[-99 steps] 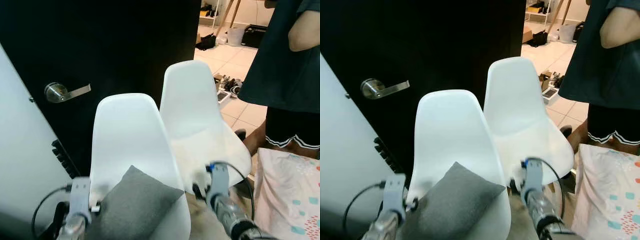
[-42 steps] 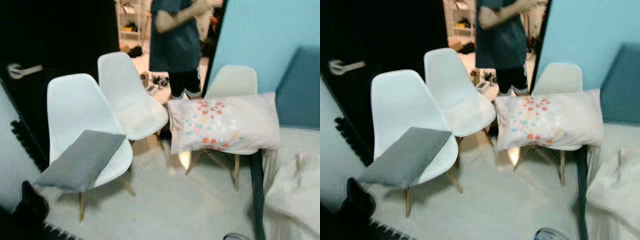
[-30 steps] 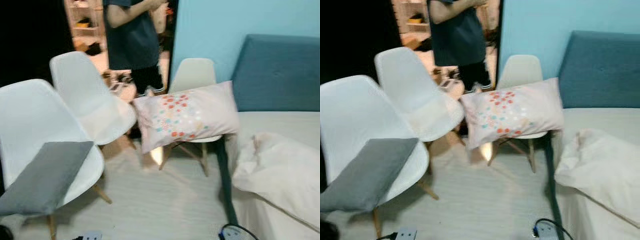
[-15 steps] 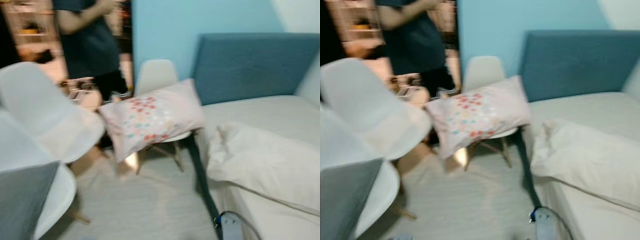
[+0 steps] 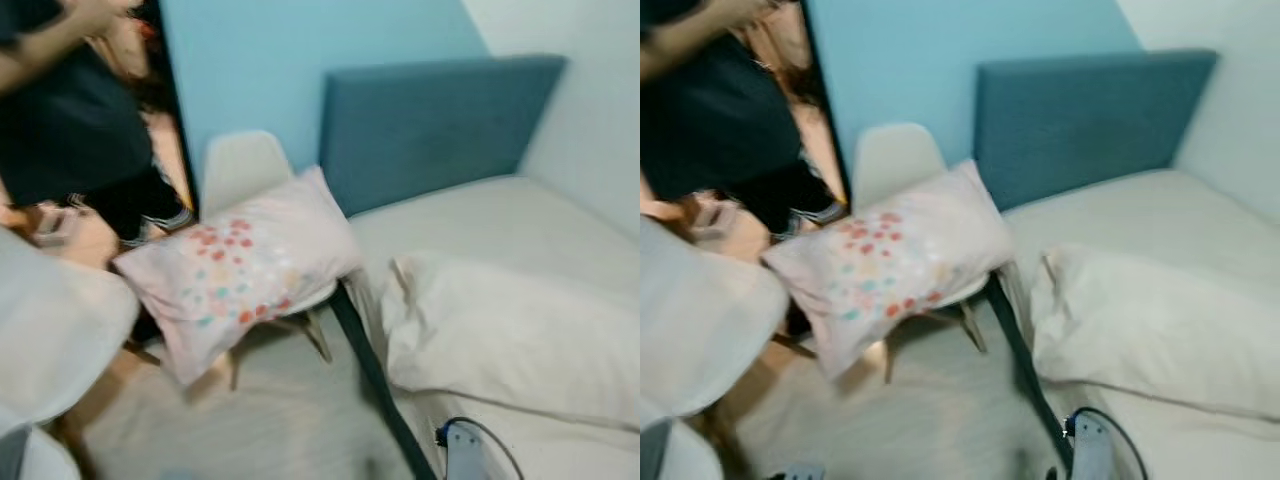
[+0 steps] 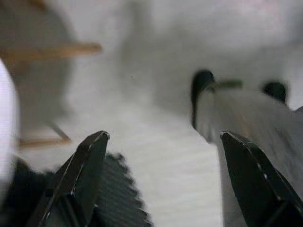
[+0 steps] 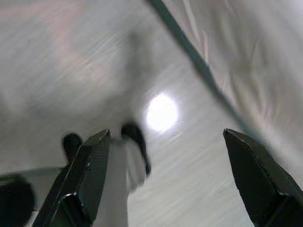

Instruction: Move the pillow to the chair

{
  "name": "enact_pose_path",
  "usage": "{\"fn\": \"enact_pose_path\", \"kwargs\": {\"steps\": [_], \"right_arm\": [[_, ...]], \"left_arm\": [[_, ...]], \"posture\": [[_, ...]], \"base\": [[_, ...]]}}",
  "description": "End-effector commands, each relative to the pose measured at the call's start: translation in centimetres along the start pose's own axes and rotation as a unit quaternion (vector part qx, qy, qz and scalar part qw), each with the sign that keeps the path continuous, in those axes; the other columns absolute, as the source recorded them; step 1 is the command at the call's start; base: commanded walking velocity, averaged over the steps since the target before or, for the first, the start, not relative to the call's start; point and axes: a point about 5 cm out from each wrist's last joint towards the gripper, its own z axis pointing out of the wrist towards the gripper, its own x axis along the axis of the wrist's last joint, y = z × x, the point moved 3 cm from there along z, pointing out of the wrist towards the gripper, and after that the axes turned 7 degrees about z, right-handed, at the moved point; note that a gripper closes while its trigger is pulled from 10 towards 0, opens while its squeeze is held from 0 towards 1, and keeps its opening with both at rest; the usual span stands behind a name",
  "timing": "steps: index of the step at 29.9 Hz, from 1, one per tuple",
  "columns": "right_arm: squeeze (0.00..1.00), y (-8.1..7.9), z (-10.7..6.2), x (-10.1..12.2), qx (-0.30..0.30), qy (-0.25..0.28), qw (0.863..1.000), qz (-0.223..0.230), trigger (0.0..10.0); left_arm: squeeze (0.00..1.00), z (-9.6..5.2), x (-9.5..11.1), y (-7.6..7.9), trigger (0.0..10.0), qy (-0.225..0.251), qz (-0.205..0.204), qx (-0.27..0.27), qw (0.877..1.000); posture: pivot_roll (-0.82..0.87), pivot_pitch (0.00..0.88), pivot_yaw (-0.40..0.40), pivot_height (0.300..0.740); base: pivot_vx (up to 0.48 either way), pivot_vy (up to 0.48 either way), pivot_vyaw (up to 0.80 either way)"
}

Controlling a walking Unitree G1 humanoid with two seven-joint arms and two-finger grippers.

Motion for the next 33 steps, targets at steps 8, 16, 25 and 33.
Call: {"fn": "enact_pose_path", "kwargs": {"steps": [8,16,25,33], "right_arm": [[0.00,0.9,0.0,0.6,-0.015,0.006,1.000,0.024,10.0],[0.00,1.3,0.1,1.1,-0.022,0.013,0.999,0.043,10.0],[0.00,1.6,0.1,1.4,-0.025,0.018,0.998,0.058,10.0],[0.00,0.1,0.1,3.9,0.011,0.059,0.996,0.071,10.0]], "left_arm": [[0.00,0.0,0.3,0.4,10.0,0.006,0.011,-0.008,1.000],[0.00,0.0,0.2,0.7,10.0,0.006,0.016,-0.012,1.000],[0.00,0.0,0.1,0.8,10.0,0.004,0.017,-0.014,1.000],[0.00,-0.1,-0.3,0.2,10.0,0.001,0.005,-0.008,1.000]], "posture": [[-0.08,0.015,0.032,0.740],[-0.09,0.006,0.026,0.740],[-0.09,0.006,0.026,0.740],[-0.09,0.003,0.023,0.740]], "base": [[0.351,0.000,-0.69],[0.351,0.000,-0.69],[0.315,0.000,-0.69],[0.000,-0.058,-0.43]]}}
